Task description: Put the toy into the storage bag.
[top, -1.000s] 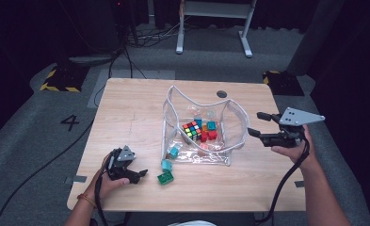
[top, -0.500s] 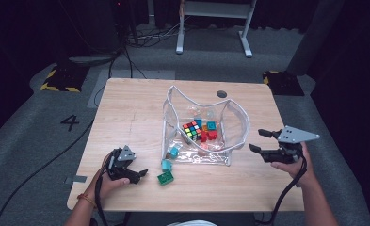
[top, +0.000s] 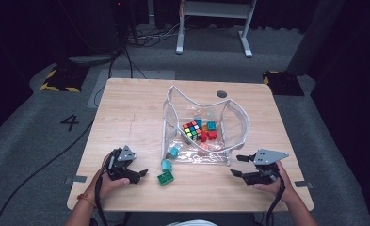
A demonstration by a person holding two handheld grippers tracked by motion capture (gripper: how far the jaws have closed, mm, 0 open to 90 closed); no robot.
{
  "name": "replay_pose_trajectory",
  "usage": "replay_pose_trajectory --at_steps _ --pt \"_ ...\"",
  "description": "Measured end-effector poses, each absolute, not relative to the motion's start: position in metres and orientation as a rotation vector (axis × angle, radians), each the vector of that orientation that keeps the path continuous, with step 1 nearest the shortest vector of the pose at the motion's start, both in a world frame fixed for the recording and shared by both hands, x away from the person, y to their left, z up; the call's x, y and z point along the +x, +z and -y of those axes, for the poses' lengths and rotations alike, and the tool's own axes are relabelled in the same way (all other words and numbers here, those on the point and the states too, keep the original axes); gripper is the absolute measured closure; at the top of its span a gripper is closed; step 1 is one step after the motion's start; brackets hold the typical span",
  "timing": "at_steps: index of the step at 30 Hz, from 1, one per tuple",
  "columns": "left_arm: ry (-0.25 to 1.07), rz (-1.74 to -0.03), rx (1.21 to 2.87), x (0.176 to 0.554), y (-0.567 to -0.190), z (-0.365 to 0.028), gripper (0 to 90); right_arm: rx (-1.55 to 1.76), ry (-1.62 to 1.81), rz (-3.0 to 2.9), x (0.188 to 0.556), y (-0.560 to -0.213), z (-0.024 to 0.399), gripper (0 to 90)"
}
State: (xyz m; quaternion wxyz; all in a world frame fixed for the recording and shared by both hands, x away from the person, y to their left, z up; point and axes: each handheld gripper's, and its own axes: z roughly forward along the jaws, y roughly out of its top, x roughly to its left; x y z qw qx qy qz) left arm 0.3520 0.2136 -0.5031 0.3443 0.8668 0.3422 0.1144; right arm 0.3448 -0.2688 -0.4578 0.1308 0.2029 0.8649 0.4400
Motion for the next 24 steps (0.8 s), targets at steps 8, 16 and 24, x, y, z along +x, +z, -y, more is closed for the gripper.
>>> replay_pose_trajectory --at_steps 8,16,24 --pt "0.295 -0.892 2.248 0.352 -0.503 -0.214 12.7 0.515 1.241 -2.604 0.337 -0.477 0.244 37.4" --pt "0.299 -0.878 2.259 0.353 -0.503 -0.214 12.5 0.419 1.273 -2.672 0.339 -0.485 0.207 36.8" --pt "0.298 -0.877 2.259 0.353 -0.503 -0.214 12.4 0.298 1.289 -2.719 0.344 -0.492 0.15 37.4"
